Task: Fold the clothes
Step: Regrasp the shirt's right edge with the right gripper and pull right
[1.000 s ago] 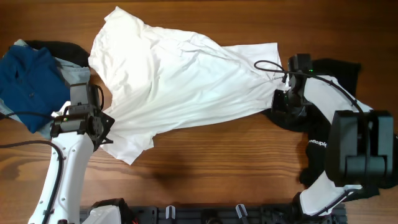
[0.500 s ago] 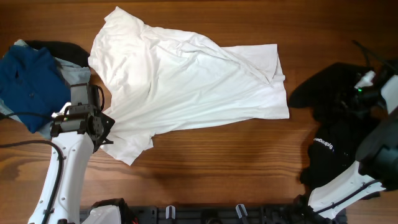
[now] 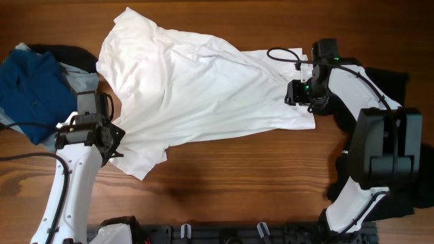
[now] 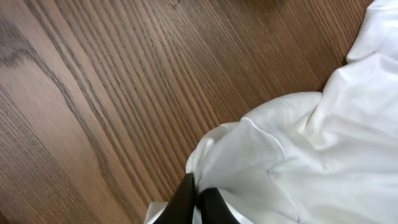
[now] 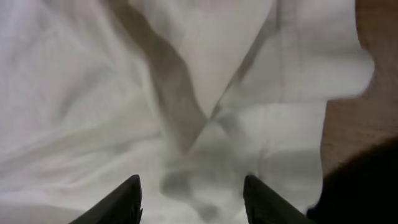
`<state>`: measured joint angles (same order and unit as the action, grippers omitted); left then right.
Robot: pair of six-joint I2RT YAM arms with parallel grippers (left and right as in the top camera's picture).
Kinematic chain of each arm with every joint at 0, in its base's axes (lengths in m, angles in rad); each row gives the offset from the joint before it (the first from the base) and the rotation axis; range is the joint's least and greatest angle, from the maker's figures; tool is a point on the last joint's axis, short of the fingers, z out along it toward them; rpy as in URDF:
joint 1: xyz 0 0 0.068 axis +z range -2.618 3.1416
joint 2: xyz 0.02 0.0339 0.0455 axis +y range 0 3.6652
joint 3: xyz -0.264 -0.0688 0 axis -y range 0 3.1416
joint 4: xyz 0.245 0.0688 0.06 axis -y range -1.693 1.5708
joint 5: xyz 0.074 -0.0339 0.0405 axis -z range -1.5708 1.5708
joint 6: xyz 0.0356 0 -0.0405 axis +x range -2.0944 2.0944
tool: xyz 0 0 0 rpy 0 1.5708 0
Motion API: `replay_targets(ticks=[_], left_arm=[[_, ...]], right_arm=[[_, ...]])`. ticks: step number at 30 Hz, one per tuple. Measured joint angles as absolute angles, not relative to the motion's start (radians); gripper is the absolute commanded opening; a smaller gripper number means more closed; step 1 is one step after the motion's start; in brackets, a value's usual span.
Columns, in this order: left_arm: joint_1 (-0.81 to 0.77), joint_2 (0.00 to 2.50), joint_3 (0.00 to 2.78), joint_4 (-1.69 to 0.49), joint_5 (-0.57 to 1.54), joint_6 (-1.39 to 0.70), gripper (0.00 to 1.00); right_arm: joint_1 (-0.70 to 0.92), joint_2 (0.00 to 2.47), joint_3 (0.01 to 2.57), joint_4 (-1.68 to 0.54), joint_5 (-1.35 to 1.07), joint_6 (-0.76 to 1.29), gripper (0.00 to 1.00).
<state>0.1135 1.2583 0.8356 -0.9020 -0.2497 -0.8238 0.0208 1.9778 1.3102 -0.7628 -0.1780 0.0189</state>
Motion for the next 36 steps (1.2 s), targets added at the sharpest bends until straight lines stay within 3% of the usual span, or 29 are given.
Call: replay_targets(ticks=[2, 4, 10, 14, 17, 19, 24, 29, 32, 34, 36], left_arm=[[0.113, 1.259, 0.836, -0.901, -0.25, -0.824, 0.04], [0.113, 1.259, 0.836, -0.905, -0.25, -0.824, 0.04], [0.113, 1.259, 0.836, -0.905, -0.234, -0.824, 0.04], [0.113, 1.259, 0.836, -0.904, -0.234, -0.824, 0.04], [0.113, 1.259, 0.836, -0.902, -0.234, -0.824, 0.04], [0.113, 1.259, 0.836, -0.897, -0.234, -0.824, 0.04], [0.113, 1.259, 0.836, -0.894, -0.234, -0.824, 0.04], [0.113, 1.259, 0.836, -0.894, -0.234, -0.823, 0.04], [0.113, 1.26, 0.835, -0.893, -0.235, -0.824, 0.04], [0.113, 1.26, 0.835, -0.891, -0.234, -0.824, 0.04], [0.113, 1.26, 0.835, -0.892, -0.234, -0.824, 0.04]], right_arm=[[0.021, 2.013, 1.312, -0.664, -0.184, 0.027, 0.54], [0.021, 2.028, 1.31, -0.531, -0.194, 0.056, 0.65], [0.022, 2.076, 1.304, -0.144, -0.27, 0.205, 0.68], [0.021, 2.076, 1.314, -0.245, -0.313, 0.206, 0.76], [0.007, 2.0, 1.323, -0.492, -0.26, 0.2, 0.76], [0.001, 1.906, 1.325, -0.556, -0.223, 0.195, 0.65], [0.02, 1.843, 1.326, -0.703, -0.219, 0.129, 0.64], [0.066, 1.973, 1.256, -0.631, -0.225, 0.109, 0.65], [0.067, 2.006, 1.259, -0.45, -0.231, 0.115, 0.65], [0.068, 2.033, 1.259, -0.315, -0.233, 0.128, 0.73], [0.071, 2.051, 1.256, -0.216, -0.238, 0.15, 0.74]])
